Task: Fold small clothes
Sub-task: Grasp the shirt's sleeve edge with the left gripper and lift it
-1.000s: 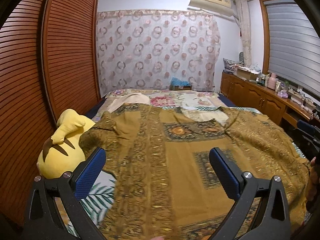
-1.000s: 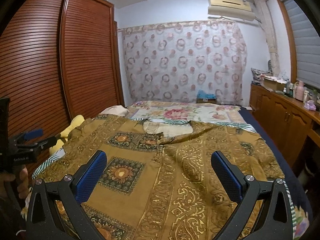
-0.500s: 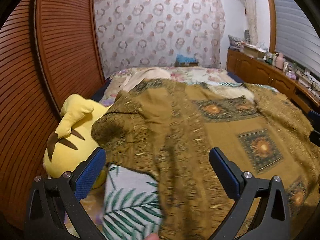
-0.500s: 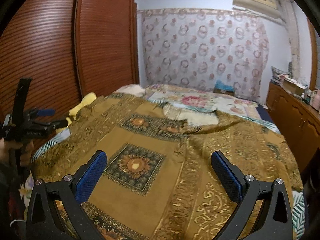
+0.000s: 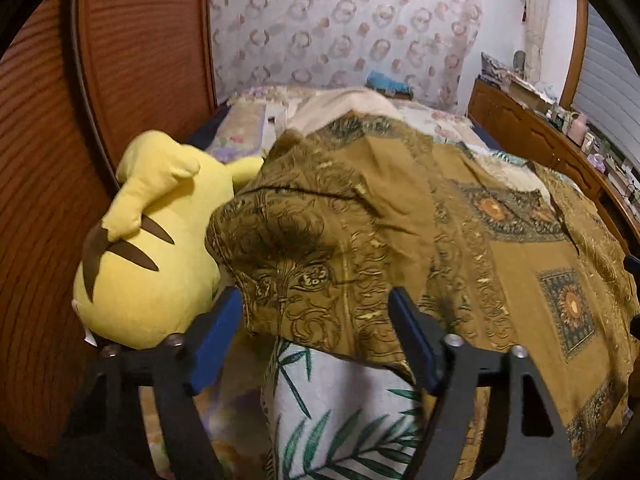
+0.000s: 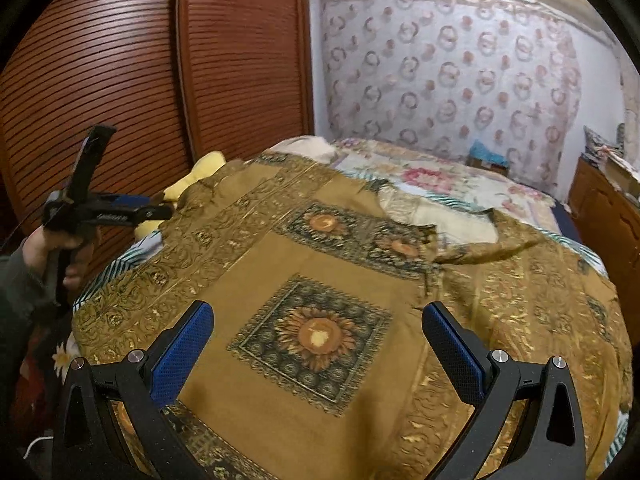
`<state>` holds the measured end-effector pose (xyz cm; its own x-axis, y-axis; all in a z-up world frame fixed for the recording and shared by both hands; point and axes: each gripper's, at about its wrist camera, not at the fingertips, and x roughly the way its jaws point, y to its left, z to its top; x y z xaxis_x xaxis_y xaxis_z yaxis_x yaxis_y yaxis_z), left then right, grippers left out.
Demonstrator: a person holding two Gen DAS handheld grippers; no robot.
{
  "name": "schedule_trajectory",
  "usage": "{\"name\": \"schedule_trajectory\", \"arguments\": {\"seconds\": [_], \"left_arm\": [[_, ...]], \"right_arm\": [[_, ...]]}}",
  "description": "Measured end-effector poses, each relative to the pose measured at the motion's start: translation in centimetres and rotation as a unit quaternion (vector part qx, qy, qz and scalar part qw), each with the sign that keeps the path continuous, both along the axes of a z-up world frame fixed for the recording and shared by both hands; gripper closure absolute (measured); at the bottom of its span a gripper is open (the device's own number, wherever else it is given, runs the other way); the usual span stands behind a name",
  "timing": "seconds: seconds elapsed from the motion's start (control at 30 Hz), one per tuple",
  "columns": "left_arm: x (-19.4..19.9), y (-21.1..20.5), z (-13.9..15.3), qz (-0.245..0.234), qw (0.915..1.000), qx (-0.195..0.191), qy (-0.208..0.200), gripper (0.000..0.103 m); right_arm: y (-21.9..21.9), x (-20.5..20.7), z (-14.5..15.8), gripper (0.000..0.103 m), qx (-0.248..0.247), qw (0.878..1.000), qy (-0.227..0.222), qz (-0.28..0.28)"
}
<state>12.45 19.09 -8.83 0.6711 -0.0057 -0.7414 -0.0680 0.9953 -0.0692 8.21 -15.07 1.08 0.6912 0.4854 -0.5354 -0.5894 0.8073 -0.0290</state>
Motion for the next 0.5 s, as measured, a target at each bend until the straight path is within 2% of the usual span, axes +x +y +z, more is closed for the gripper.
{"name": "schedule_trajectory", "arguments": {"seconds": [0.13,0.23,0.4,0.5], "left_arm": [[0.9,0.2,-1.1,-0.006,0.9996,0.0,0.026,0.046],[1.2,0.3,-1.6,-0.017,0.9989,-0.015,0.04,0.054],[0.8,-0.1,-1.5,-0.026,0.999,-0.004,0.035,0.068],[0.7,-0.1,-1.3,-0.017,0.9991,0.018,0.034,0.089]], "right_arm": [[0.5,1.1,0.3,0.0,-0.014,1.0,0.015,0.018],[0.7,1.3,0.6,0.0,-0.017,0.999,0.023,0.026],[0.8,0.3,0.5,0.0,-0.018,0.999,0.023,0.032],[0.8,0.2,0.3,0.0,-0.019,0.999,0.022,0.03]]}}
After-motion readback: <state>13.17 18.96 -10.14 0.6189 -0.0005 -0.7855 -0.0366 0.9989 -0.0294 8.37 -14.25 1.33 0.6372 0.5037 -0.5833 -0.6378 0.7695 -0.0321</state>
